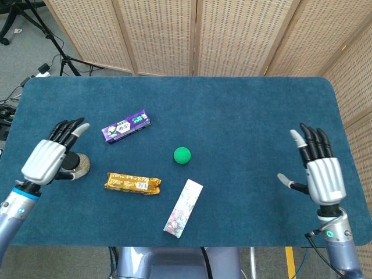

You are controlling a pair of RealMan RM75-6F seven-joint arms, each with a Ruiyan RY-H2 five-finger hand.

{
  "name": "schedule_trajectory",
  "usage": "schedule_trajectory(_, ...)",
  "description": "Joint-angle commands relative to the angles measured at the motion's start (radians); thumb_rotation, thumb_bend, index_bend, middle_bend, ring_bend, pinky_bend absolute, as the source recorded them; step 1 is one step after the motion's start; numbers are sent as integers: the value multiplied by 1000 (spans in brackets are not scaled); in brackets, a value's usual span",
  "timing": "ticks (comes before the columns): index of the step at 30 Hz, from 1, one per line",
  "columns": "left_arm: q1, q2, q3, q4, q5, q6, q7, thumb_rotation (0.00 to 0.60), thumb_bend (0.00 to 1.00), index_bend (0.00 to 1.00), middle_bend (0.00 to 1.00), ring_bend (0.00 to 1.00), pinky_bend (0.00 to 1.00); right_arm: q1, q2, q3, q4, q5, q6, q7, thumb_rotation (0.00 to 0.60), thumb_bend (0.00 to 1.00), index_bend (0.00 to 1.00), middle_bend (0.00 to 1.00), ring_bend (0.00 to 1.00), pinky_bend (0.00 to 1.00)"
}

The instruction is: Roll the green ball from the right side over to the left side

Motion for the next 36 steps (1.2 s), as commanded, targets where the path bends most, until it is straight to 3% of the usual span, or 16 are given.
schedule_trajectory(1, -145, -90, -45, -27, -123, -141, 205, 600, 0, 0, 0, 0, 0, -80, 5, -25, 70, -20, 63, 85, 600, 0, 0, 0, 0, 0)
schedule_trajectory(6, -284, -231, -54, 15, -286, -246, 422, 600, 0, 0, 0, 0, 0, -119, 18, -28, 96, -11, 52, 128, 600, 0, 0, 0, 0, 0)
schedule_trajectory(16, -470, -503, -39, 177, -524, -274, 654, 600, 1, 0, 0, 0, 0, -117, 116, -61, 29, 29, -120, 59, 600, 0, 0, 0, 0, 0)
schedule_trajectory(21, -509, -590, -30, 251, -568, -249, 691, 600, 40, 0, 0, 0, 0, -116, 124, -56, 20, 26, -145, 57, 600, 0, 0, 0, 0, 0)
schedule_trajectory(25, -534, -665, -20, 334, -586, -242, 687, 600, 3, 0, 0, 0, 0, -119, 129, -48, 18, 23, -163, 67, 600, 0, 0, 0, 0, 0)
schedule_trajectory(31, -588, -768, -30, 495, -670, -301, 664, 600, 1, 0, 0, 0, 10, -120, 139, -24, 40, 32, -186, 140, 600, 0, 0, 0, 0, 0)
schedule_trajectory(34, -607, -811, -29, 562, -649, -305, 642, 600, 8, 21, 0, 0, 102, -124, 141, -15, 45, 31, -189, 158, 600, 0, 0, 0, 0, 0)
schedule_trajectory(36, -613, -837, -28, 600, -631, -304, 623, 600, 19, 92, 21, 38, 226, -125, 142, -11, 47, 32, -191, 165, 600, 0, 0, 0, 0, 0)
